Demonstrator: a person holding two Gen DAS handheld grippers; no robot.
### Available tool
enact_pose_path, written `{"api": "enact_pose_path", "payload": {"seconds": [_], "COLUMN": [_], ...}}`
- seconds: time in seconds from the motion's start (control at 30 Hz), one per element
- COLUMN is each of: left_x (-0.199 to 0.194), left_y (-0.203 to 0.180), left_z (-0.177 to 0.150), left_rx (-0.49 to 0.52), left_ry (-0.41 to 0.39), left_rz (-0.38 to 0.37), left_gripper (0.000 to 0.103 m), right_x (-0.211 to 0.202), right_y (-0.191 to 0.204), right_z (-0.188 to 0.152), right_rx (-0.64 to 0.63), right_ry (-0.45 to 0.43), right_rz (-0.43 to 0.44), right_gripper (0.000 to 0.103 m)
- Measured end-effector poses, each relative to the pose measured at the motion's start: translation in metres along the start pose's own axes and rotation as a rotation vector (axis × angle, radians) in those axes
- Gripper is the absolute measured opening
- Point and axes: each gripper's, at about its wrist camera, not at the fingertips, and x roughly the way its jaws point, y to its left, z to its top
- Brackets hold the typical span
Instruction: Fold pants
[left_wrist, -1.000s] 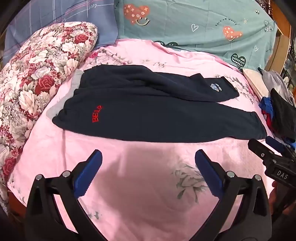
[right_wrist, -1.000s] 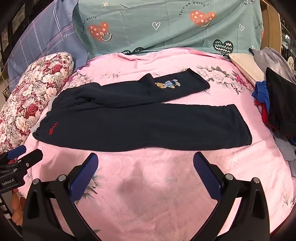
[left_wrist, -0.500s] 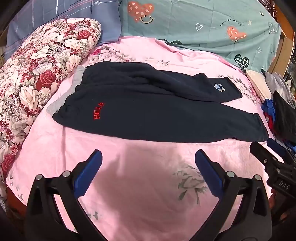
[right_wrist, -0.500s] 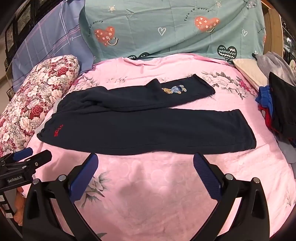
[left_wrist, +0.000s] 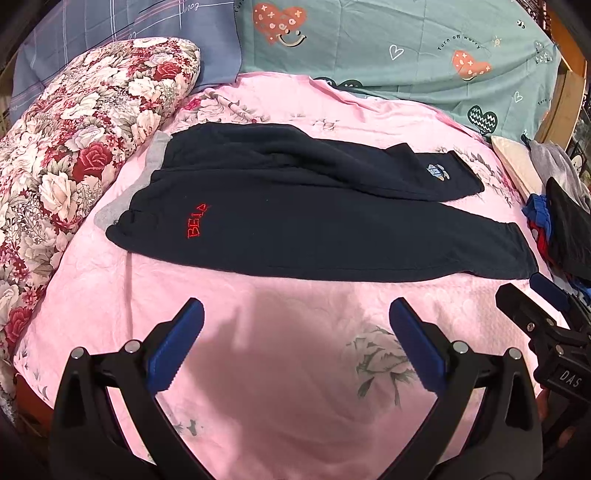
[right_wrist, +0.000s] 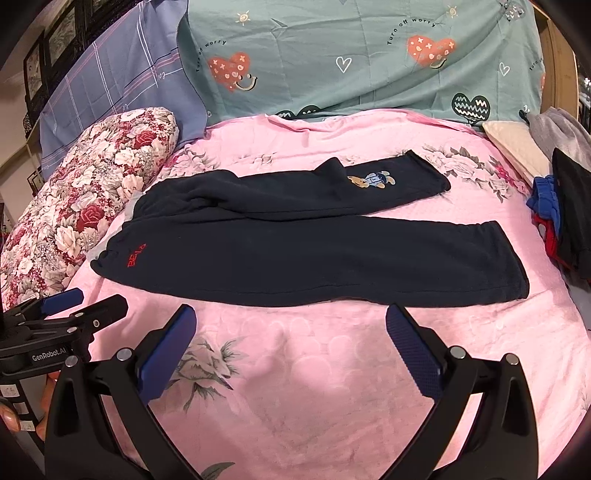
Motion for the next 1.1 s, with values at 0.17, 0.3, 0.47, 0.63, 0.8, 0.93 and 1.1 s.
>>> {"api": "enact_pose_path", "payload": {"seconds": [0.17,0.3,0.47,0.63,0.8,0.93,1.1], "left_x": [0.0,-0.0014,-0.0015,-0.0013,-0.001,-0.001,-0.0003], "left_y": [-0.0009,-0.0016,-0.0018,-0.0009,-0.0007,-0.0008,-0.0011], "left_z": [0.0007,0.0006,0.0011,0.0013,0.0012,0.001,0.0003], "left_rx": [-0.001,0.003,-0.001,-0.005,-0.005,-0.006,-0.007], "left_ry": [0.004,-0.001,0.001,0.006,0.006,0.007,0.009], "left_rz": [-0.003,0.0,0.001,0.0,0.0,0.001,0.001], "left_gripper": [0.101,0.101,0.101,0.101,0.101,0.101,0.101], "right_x": [0.0013,0.002,0.0027,0.0033,0.0038,0.0041,0.0045], "right_y": [-0.0012,-0.0017,-0.0015,-0.0011,-0.001,-0.0017,-0.0021], "right_z": [-0.0013,-0.0015,-0.0017,-0.0021,-0.0019,-0.0018,-0.0013], "right_rx": [0.006,0.006,0.005,0.003,0.003,0.005,0.007], "right_ry": [0.005,0.007,0.005,0.009,0.013,0.015,0.017], "right_rz": [0.001,0.0,-0.004,-0.001,0.002,-0.001,-0.002], "right_gripper": [0.102,0.102,0.102,0.102,0.102,0.102,0.102]}}
